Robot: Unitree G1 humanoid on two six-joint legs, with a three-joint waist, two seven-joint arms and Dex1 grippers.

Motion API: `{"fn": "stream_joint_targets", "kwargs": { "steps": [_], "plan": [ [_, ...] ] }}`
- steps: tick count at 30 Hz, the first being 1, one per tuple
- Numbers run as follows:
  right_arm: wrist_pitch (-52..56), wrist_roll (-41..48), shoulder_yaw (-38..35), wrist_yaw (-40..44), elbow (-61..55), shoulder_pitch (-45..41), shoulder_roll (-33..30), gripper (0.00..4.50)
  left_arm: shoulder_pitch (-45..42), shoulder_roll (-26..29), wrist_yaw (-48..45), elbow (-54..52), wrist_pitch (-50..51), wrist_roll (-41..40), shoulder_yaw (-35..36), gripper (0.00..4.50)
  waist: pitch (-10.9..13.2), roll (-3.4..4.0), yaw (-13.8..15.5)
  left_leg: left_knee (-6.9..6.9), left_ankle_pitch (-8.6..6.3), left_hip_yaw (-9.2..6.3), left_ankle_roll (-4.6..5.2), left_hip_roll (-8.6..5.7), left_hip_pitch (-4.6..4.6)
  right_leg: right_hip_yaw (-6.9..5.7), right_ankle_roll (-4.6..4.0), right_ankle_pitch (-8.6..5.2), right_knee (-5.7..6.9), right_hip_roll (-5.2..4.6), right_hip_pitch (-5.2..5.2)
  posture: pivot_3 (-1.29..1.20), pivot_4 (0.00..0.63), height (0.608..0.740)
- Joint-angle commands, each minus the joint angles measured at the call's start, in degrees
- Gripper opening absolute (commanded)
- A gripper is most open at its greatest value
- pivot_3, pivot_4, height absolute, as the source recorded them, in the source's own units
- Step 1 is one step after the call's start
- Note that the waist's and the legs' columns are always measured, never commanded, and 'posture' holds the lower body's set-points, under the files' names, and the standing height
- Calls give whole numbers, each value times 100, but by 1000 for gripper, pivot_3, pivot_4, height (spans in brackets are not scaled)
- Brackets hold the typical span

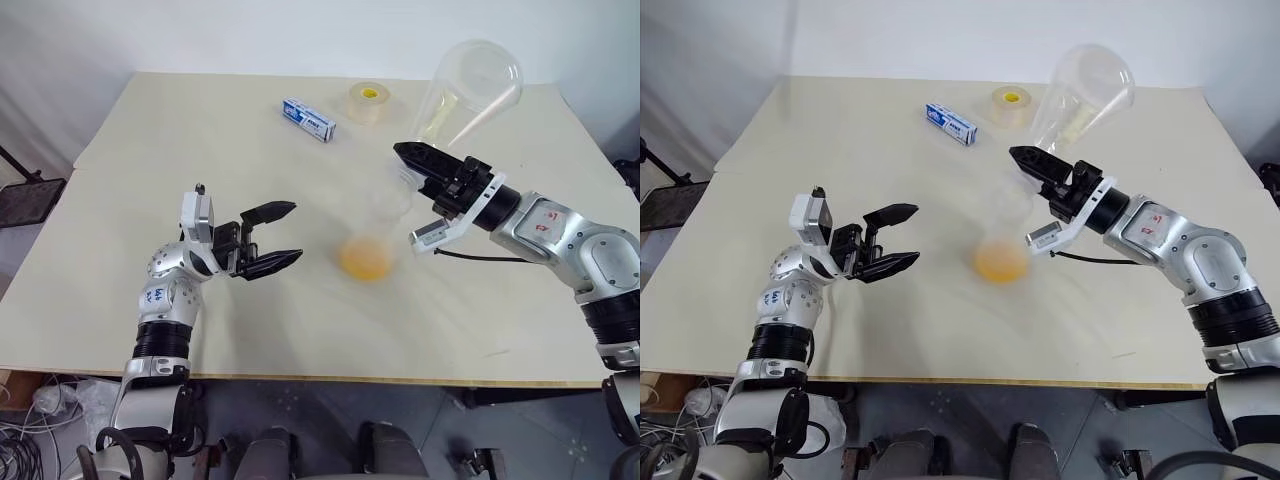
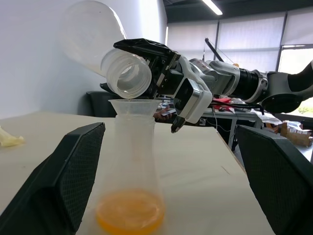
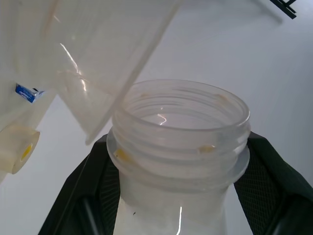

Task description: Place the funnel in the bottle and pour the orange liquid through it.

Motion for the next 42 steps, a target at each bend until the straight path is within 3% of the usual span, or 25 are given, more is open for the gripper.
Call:
{"fn": "stream_joint_targets", "kwargs": {
  "steps": [1, 7, 13, 23, 29, 39, 42],
  "plan": [
    [5, 137, -153, -57, -122, -152, -118, 2746, -80, 12, -18, -170, -57, -96, 32, 4500, 0, 0, -2, 0, 0, 0, 0, 0, 0, 0, 0, 0, 0, 0, 0, 0, 150, 740],
    [112, 646, -318, 152, -116, -72, -6, 2746, -127, 31, -11, -110, -52, -75, 34, 4500, 0, 0, 0, 0, 0, 1, 0, 1, 0, 0, 0, 0, -1, 0, 0, 0, 150, 740],
    [469, 2345, -777, 989, -136, 345, 386, 2746, -150, 86, 141, -66, 8, 32, -9, 4500, 0, 0, 4, 1, 0, -3, 0, 2, 0, -5, 0, 0, -4, 0, 5, 0, 150, 740],
    [3224, 5625, -2210, 2493, -404, 845, 1570, 2746, -174, 186, 393, -72, 234, 170, -110, 4500, 1, -1, 5, 2, 0, -12, 1, 2, 1, -15, 0, 0, -12, 0, 16, 0, 150, 740],
    [4821, 7593, -3354, 2646, -662, 1228, 2410, 2746, -159, 379, 419, -154, 632, 225, -235, 4500, 1, -1, 2, 0, 0, -16, 1, 0, 3, -18, 0, 0, -11, 1, 19, 0, 150, 740],
    [5027, 8141, -3835, 2324, -723, 1624, 2702, 2746, -296, 655, 1024, -179, 1570, 286, -233, 4500, 4, 4, 1, -2, 0, -12, 0, -9, 10, -12, 0, 0, -6, 1, 17, 0, 150, 740],
    [4975, 8207, -3779, 2395, -861, 1761, 2708, 3646, -289, 714, 1083, -215, 1696, 342, -306, 4500, 4, 4, 5, -1, 0, -15, 0, -10, 10, -10, 0, 0, -1, 1, 17, 0, 150, 740]
  ]
}}
